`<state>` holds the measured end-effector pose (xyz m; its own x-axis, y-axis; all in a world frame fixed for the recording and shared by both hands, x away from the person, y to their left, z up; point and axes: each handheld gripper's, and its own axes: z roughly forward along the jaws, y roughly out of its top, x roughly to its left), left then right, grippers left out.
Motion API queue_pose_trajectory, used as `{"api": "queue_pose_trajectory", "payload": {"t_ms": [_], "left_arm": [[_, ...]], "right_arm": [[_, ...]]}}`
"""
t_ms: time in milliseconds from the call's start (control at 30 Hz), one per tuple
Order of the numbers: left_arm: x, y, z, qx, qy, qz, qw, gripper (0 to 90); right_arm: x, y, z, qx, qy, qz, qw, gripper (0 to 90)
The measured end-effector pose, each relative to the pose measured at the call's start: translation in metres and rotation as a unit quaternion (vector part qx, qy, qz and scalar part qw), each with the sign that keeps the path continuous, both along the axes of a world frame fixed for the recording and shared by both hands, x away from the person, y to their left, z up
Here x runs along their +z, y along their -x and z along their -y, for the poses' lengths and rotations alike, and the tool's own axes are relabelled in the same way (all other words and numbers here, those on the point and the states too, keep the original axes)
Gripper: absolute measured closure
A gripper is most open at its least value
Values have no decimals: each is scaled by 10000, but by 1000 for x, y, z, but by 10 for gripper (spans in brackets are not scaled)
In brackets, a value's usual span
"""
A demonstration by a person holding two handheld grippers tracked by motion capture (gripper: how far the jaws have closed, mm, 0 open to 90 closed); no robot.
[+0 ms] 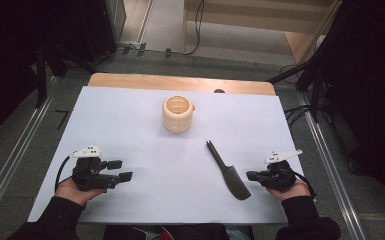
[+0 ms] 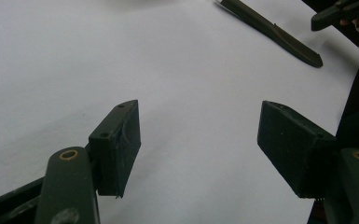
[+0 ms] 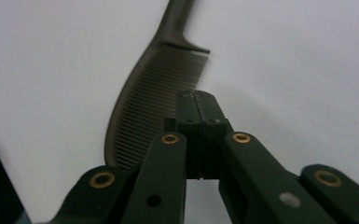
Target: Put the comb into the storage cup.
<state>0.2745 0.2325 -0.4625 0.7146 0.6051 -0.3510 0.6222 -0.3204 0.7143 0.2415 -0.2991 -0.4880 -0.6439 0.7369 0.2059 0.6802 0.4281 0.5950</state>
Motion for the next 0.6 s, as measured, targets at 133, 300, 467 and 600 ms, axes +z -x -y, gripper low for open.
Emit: {"api": "queue_pose_trajectory", "payload": {"t_ms": [133,300,467,600], "left_arm": [[0,0,0,-37,-19,21,10000,305],[0,0,0,-17,7,22,10000,305],[0,0,0,-48,-26,26,10000,305],[0,0,0,-37,3,19,10000,305]], "right_arm": [[-8,-2,-6,138,181,-176,9996,877],[-16,-4,-4,122,305,-373,9988,877],[-17,-4,-4,194,192,-415,9988,877],[-17,-2,-11,362,208,-418,9983,877]]}}
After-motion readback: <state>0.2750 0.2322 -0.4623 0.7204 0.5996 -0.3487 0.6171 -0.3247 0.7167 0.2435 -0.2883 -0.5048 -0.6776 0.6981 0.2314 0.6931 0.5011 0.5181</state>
